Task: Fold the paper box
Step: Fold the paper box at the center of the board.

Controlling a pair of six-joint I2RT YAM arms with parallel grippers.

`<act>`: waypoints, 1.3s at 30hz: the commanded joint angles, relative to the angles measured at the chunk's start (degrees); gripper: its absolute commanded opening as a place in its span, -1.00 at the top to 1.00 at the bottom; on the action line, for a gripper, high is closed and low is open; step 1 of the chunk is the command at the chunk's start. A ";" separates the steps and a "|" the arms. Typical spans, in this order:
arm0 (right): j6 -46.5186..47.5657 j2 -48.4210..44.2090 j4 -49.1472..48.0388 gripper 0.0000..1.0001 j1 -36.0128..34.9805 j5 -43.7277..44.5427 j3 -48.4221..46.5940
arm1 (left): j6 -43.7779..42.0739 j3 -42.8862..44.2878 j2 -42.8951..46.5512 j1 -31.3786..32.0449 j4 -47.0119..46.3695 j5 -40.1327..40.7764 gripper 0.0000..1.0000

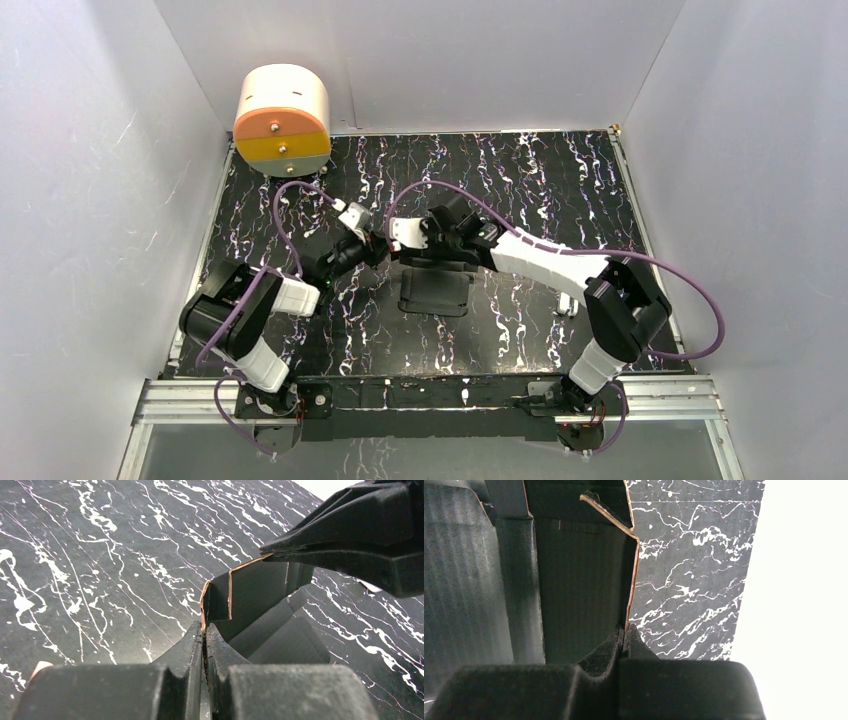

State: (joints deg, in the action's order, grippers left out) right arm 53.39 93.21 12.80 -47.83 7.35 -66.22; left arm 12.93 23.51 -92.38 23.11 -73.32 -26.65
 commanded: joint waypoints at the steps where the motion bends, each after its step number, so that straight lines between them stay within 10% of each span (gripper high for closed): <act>1: 6.74 -3.09 -11.94 1.00 -2.95 5.06 4.09 | -2.99 1.00 1.69 3.97 2.01 1.53 0.99; 39: 33.70 1.43 -75.24 1.00 -16.37 14.72 39.23 | 4.62 -2.14 5.37 14.74 10.61 10.52 0.69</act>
State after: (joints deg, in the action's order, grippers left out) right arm 84.16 92.29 -50.54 -61.21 28.64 -27.79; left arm 16.73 20.29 -86.85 36.67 -59.64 -13.08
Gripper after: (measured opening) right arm 0.019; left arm 0.137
